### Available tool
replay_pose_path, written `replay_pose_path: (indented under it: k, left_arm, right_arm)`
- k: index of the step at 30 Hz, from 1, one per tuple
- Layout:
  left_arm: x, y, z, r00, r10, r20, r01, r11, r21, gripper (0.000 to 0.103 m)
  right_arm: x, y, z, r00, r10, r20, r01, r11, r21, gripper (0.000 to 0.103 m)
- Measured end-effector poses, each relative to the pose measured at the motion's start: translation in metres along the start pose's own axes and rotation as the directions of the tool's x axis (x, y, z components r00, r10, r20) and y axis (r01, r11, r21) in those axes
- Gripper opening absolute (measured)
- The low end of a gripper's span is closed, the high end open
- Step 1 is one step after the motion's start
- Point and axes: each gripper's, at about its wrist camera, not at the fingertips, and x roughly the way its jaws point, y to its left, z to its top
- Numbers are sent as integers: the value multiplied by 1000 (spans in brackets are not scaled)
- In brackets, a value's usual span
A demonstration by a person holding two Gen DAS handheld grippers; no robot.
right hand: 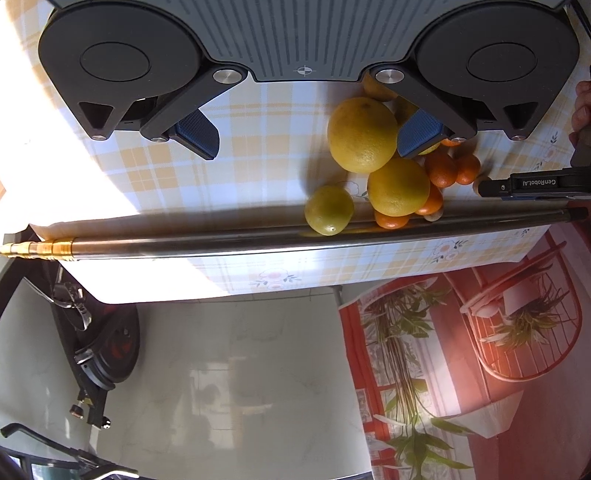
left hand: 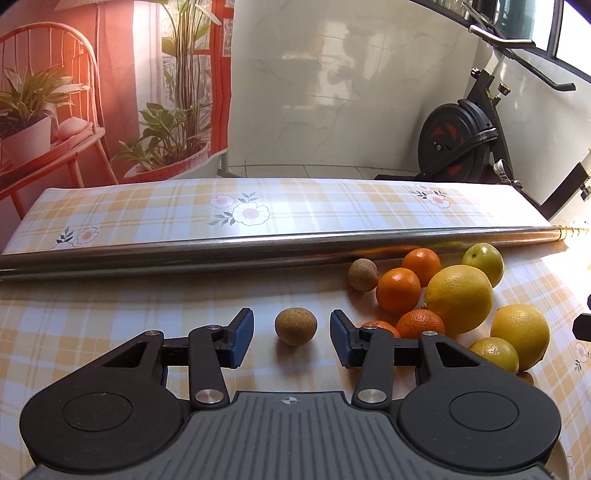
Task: Organize fruits
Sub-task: 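Move the left tool down toward a brown kiwi beside the fruit pile, then close the left tool on the kiwi while the right tool reaches a large yellow grapefruit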
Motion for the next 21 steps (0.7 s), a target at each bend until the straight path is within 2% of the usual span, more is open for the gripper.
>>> replay_pose_path:
  k: [3,8,16,21]
  left_arm:
    - [10,1,0,1000,-8,-17,7,1000,-11,47]
    - [19,2,-2,999,-2,-37,1,1000,-14,29]
    - [-1,2,-4,1000,7,-2,-7,999,-43,29]
    - [-29,-5,-9,999,6,38,-5,999,-46,29]
  right_arm:
    - [2,-1,0,1000,-1,-8,1,1000,0,102]
    - [5,-3,1,1000,0,-14,0,1000,0,101]
    - [10,-1,-2,999,23,-31,-23,1000,-21,97]
    - [17,5,3,998,51,-20,-52,998,-48,89]
